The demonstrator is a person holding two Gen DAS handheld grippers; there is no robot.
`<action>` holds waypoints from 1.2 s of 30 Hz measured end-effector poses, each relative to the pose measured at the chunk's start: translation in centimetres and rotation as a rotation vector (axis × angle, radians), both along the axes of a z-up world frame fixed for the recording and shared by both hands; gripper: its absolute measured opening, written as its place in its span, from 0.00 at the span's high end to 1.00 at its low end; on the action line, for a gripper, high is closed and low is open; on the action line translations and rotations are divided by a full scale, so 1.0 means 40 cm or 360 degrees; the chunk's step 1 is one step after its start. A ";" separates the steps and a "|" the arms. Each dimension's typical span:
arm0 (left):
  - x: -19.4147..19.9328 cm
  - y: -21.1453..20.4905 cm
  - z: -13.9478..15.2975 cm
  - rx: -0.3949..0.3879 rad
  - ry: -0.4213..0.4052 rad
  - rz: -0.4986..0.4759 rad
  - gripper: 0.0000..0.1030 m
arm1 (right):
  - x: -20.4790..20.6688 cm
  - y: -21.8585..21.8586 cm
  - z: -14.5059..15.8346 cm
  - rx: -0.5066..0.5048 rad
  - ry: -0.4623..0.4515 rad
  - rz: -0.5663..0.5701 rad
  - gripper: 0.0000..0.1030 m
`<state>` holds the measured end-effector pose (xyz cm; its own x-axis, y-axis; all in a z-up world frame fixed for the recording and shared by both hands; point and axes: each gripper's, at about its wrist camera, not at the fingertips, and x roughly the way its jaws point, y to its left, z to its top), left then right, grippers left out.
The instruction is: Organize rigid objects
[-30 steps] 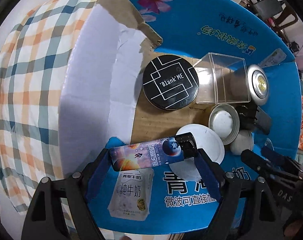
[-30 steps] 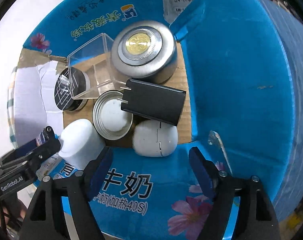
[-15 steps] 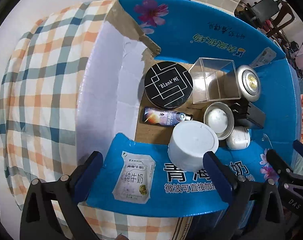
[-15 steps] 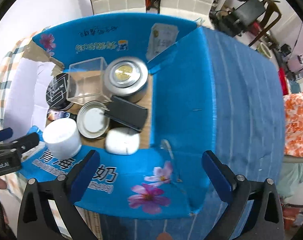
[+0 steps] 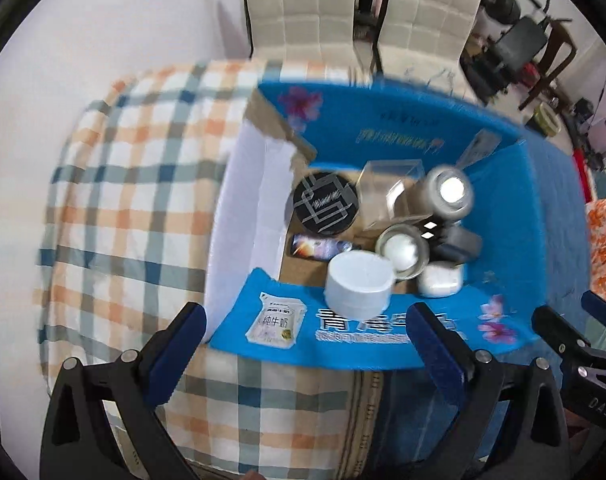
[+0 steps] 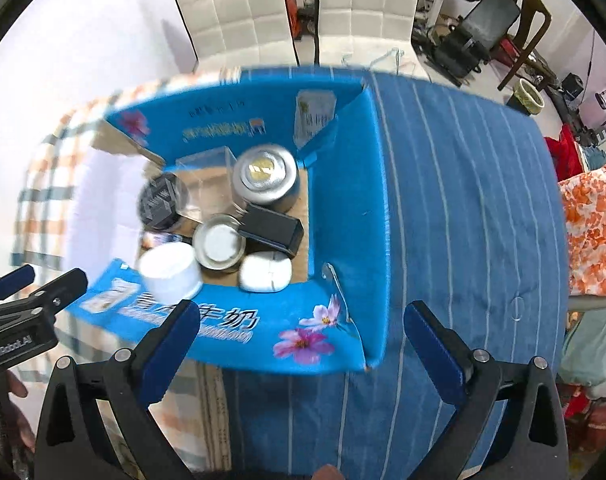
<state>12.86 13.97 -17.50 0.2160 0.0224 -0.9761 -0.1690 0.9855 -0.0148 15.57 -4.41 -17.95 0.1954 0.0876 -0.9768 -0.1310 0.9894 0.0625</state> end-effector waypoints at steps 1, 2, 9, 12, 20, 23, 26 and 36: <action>-0.006 0.000 0.021 0.0000 -0.0030 0.0003 0.01 | -0.013 -0.008 0.039 0.0020 -0.0026 -0.0002 0.00; -0.014 -0.002 0.053 -0.0004 -0.0073 0.0007 0.01 | -0.024 -0.016 0.076 0.0038 -0.0049 -0.0006 0.00; -0.089 -0.044 0.244 -0.0025 -0.0252 -0.0018 0.01 | -0.099 -0.059 0.301 0.0039 -0.0189 -0.0050 0.00; -0.112 -0.058 0.300 -0.0036 -0.0278 -0.0023 0.01 | -0.127 -0.073 0.367 0.0087 -0.0213 -0.0044 0.00; -0.168 -0.078 0.403 0.0032 -0.0346 -0.0046 0.01 | -0.207 -0.074 0.499 0.0150 -0.0276 0.0035 0.00; -0.193 -0.080 0.432 0.0062 -0.0381 -0.0038 0.01 | -0.221 -0.071 0.529 0.0142 -0.0310 0.0061 0.00; -0.203 -0.082 0.454 0.0087 -0.0418 -0.0037 0.01 | -0.227 -0.070 0.547 0.0141 -0.0339 0.0067 0.00; -0.195 -0.066 0.434 0.0095 -0.0394 0.0003 0.01 | -0.204 -0.080 0.521 0.0057 -0.0376 0.0005 0.00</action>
